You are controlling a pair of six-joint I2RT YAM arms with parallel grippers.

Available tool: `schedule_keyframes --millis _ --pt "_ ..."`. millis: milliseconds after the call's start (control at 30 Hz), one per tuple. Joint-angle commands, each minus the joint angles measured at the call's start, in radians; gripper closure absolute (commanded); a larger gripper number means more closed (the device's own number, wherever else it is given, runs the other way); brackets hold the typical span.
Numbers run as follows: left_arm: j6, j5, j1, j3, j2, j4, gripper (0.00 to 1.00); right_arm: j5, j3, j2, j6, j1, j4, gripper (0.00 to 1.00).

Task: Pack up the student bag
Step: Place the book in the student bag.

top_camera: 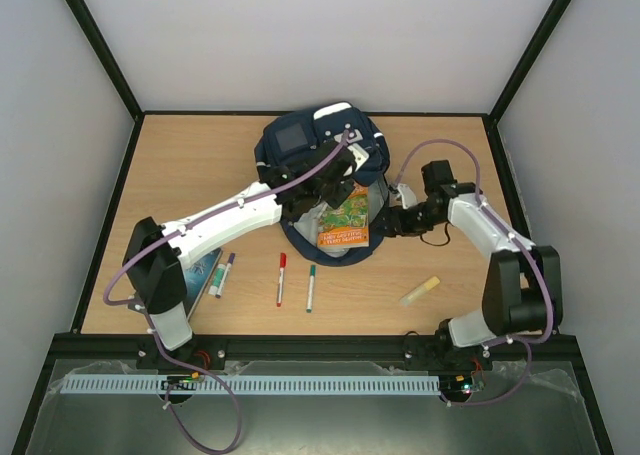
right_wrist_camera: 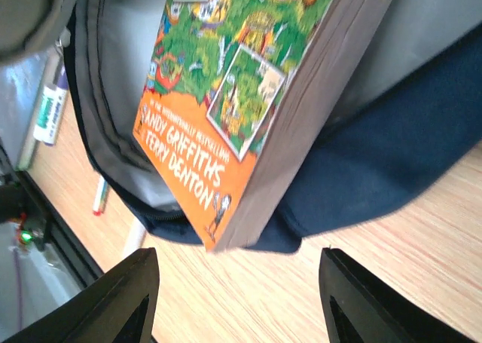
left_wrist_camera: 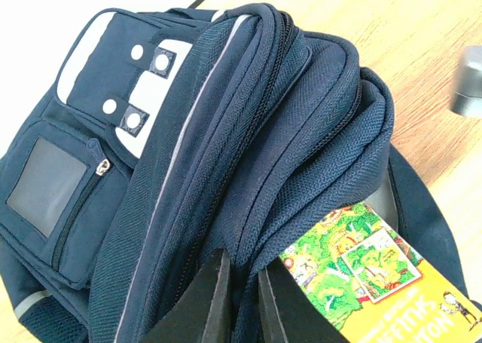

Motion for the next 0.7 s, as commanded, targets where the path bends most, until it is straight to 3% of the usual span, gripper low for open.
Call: schedule_keyframes --millis 0,267,667 --pt "-0.045 0.036 0.016 0.01 -0.073 0.107 0.98 0.13 -0.075 -0.156 -0.194 0.029 0.004 0.43" --pt "-0.069 0.053 0.029 0.014 -0.074 0.111 0.98 0.35 -0.221 -0.34 -0.458 0.14 0.173 0.42" --pt "-0.076 0.078 0.04 0.017 -0.079 0.11 0.98 0.501 -0.256 -0.27 -0.515 0.31 0.283 0.38"
